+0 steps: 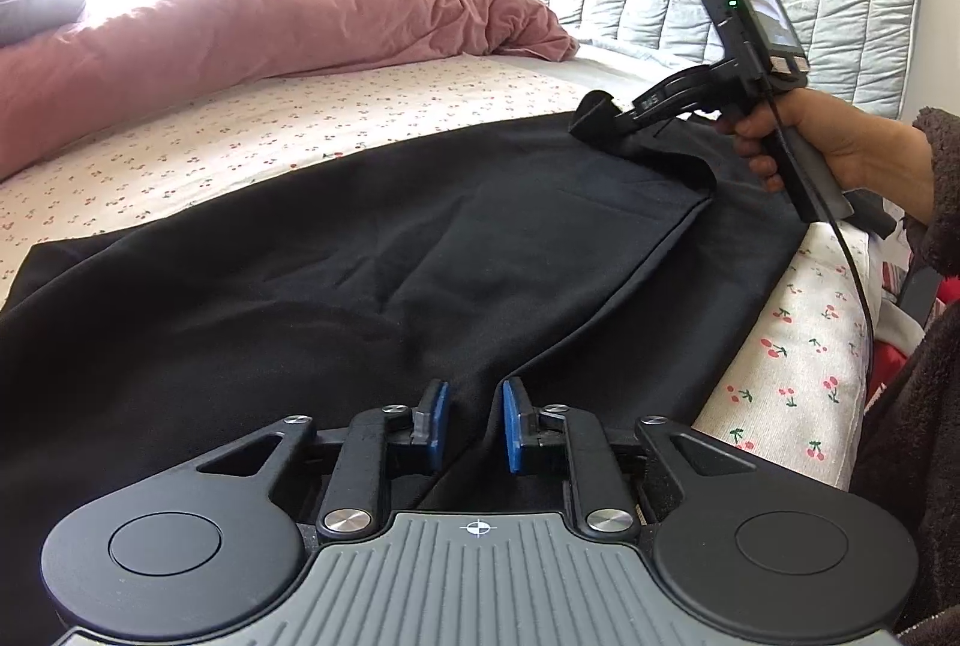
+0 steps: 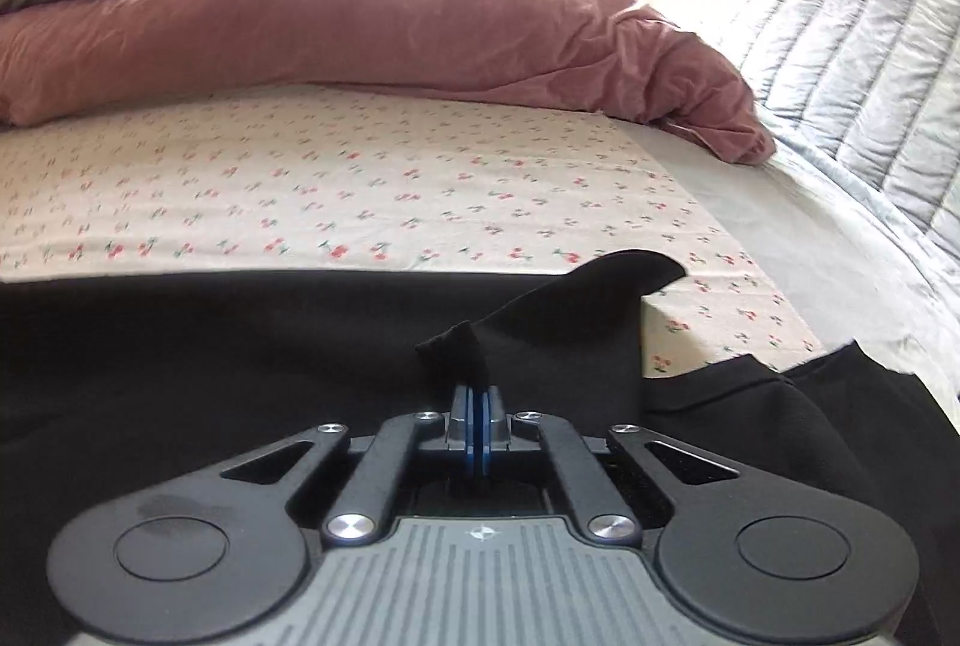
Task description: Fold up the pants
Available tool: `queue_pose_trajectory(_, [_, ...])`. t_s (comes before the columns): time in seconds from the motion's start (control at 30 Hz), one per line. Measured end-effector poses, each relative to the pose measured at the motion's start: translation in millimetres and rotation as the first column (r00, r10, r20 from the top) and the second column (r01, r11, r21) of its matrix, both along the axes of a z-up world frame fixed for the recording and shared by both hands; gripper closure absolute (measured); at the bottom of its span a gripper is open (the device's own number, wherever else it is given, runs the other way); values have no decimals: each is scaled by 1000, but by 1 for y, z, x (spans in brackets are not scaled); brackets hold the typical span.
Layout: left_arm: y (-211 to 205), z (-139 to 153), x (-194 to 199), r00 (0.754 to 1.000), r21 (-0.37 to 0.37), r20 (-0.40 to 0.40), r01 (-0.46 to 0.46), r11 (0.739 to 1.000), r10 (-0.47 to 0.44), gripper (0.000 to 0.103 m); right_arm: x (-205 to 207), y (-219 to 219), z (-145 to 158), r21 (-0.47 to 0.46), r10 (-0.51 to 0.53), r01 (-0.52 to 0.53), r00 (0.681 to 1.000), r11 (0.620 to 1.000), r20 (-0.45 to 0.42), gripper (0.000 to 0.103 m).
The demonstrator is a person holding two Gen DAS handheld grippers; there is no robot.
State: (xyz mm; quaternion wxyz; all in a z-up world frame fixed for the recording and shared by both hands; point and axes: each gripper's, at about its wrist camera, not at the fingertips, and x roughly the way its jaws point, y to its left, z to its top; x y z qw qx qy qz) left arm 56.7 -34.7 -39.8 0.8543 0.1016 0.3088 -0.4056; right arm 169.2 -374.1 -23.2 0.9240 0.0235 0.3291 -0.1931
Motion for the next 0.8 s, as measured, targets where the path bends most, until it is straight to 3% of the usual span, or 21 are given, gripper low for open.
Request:
queue_pose_trajectory(0.1, [2,1,-1,1000,-5,1,-2,1000,2,91,-30,-40,11,116,-116,109,992,987,56,103])
queue_pose_trajectory(0.23, [4,2,-2,1000,-7,1,-4,1000,4,94,-76,-81,12,276,-260,229,962,934,82,103])
queue_pose_trajectory(0.47, [6,6,-4,1000,-5,10,-11,1000,11,100,-115,-106,10,404,-372,308,924,861,87,103])
queue_pose_trajectory(0.57, [9,11,-9,1000,-15,16,5,1000,-5,103,-122,-106,14,399,-385,327,920,857,73,103])
queue_pose_trajectory(0.8, [20,18,-25,997,5,29,72,997,-72,103,-128,-85,24,258,-337,327,942,909,-7,103])
